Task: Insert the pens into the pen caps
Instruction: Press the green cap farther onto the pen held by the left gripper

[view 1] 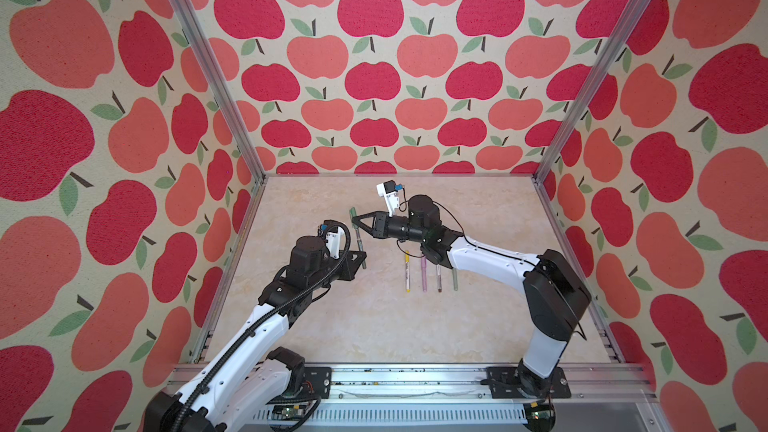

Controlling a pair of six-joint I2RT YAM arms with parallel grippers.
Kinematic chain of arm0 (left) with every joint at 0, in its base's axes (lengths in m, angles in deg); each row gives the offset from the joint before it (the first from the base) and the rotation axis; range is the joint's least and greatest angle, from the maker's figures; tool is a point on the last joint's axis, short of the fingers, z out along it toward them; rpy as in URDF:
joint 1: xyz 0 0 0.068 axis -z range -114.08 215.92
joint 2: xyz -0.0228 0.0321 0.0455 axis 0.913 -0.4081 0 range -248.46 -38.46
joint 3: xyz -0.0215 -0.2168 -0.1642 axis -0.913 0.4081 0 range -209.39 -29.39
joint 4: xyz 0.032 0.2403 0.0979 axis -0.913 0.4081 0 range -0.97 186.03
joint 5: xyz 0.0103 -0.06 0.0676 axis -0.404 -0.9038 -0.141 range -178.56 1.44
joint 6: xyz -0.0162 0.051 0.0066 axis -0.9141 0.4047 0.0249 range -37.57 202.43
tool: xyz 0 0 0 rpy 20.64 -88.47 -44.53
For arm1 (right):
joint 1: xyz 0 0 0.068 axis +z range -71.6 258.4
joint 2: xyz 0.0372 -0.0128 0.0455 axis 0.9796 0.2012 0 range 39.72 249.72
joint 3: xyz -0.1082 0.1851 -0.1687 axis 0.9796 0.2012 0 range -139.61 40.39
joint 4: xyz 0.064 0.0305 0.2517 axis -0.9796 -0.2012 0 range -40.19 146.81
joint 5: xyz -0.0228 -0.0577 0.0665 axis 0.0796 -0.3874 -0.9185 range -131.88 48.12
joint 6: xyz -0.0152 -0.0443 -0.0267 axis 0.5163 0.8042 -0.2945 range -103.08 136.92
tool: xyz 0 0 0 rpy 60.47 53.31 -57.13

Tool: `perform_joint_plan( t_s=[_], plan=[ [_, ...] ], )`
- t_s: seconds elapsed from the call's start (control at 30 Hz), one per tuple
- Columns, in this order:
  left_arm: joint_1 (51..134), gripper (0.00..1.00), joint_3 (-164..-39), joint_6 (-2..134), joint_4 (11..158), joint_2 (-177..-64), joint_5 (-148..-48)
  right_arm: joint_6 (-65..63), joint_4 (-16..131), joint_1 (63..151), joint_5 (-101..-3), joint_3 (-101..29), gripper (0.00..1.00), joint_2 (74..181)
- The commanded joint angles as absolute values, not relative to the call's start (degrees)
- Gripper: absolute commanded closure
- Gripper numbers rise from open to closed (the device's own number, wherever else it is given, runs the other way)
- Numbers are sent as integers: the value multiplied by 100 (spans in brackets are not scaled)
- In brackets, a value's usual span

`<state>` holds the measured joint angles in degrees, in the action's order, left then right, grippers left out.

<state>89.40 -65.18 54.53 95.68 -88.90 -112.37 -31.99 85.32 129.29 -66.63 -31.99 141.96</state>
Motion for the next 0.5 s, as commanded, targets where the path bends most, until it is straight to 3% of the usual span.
perform_joint_plan(
  t_s=[0.0,0.47],
  plan=[
    [8846,100,-6604,5523,8815,-8733,-11071,-2777,7921,13044,-7248,-3040,95,14027],
    [8789,100,-6586,5822,8562,-8687,-11444,-2431,7927,12956,-7369,-3027,95,13856]
  ],
)
